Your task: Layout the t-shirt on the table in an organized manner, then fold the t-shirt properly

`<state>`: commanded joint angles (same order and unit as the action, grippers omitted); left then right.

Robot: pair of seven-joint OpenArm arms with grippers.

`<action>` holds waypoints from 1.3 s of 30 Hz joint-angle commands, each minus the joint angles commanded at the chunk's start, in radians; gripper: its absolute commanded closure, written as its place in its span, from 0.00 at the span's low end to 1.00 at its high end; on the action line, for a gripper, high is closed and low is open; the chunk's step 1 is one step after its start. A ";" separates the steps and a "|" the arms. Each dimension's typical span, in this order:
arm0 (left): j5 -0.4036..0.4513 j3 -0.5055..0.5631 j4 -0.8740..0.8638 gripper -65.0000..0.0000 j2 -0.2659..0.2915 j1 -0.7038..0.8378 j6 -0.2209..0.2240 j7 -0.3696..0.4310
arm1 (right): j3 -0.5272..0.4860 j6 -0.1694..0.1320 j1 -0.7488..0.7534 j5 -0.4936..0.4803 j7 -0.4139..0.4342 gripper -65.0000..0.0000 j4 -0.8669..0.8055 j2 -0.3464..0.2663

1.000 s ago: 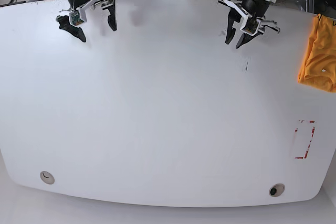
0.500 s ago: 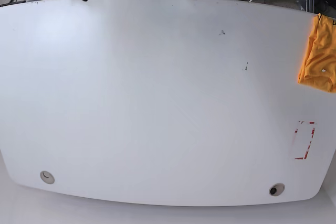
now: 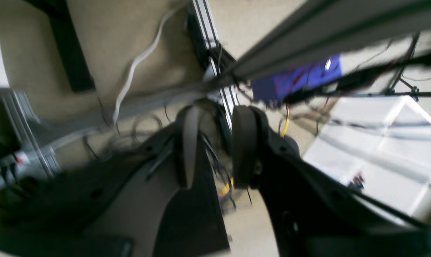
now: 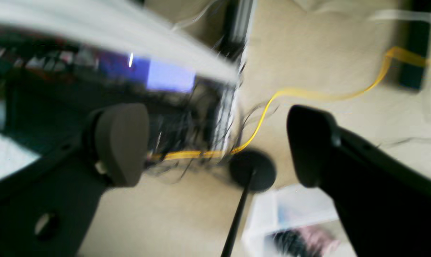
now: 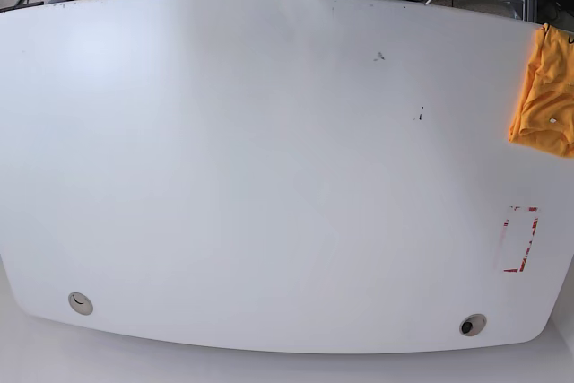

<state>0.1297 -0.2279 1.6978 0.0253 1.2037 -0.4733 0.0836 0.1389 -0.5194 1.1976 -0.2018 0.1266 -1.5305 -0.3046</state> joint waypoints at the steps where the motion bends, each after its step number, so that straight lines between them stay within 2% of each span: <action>1: 0.000 0.000 -0.043 0.76 -0.009 -0.038 0.000 0.000 | -0.012 0.000 -0.031 0.000 0.002 0.12 0.046 0.000; 6: 0.000 -0.002 -0.310 0.76 -0.057 -0.242 0.003 0.000 | -0.078 0.000 -0.192 0.000 0.014 0.12 0.295 0.002; 9: 0.000 -0.002 -0.439 0.76 -0.057 -0.330 0.003 0.002 | -0.112 0.002 -0.267 0.000 0.038 0.12 0.413 0.002; 14: 0.000 -0.002 -0.626 0.76 -0.069 -0.450 0.003 0.005 | -0.123 0.002 -0.348 0.000 0.083 0.12 0.537 0.031; 19: 0.000 0.002 -0.859 0.76 -0.100 -0.597 0.003 0.008 | -0.137 0.003 -0.428 0.017 0.081 0.12 0.641 0.044; 27: 0.000 0.003 -1.074 0.76 -0.120 -0.752 0.008 0.009 | -0.137 0.006 -0.565 0.071 0.086 0.12 0.825 0.091; 31: 0.000 0.008 -1.157 0.76 -0.141 -0.807 0.052 0.009 | -0.140 0.054 -0.635 0.069 0.084 0.12 0.904 0.097; 33: 0.000 0.008 -1.192 0.76 -0.144 -0.835 0.068 0.009 | -0.141 0.068 -0.664 0.069 0.083 0.12 0.930 0.114; 39: 0.002 0.008 -1.320 0.76 -0.147 -0.922 0.083 0.009 | -0.141 0.074 -0.761 0.069 0.081 0.11 1.042 0.124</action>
<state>0.1312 -0.2202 0.3782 -0.1220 0.2816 -0.3905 0.0928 -0.0023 -0.4457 0.4365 -0.1327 0.2079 -0.4887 -0.1803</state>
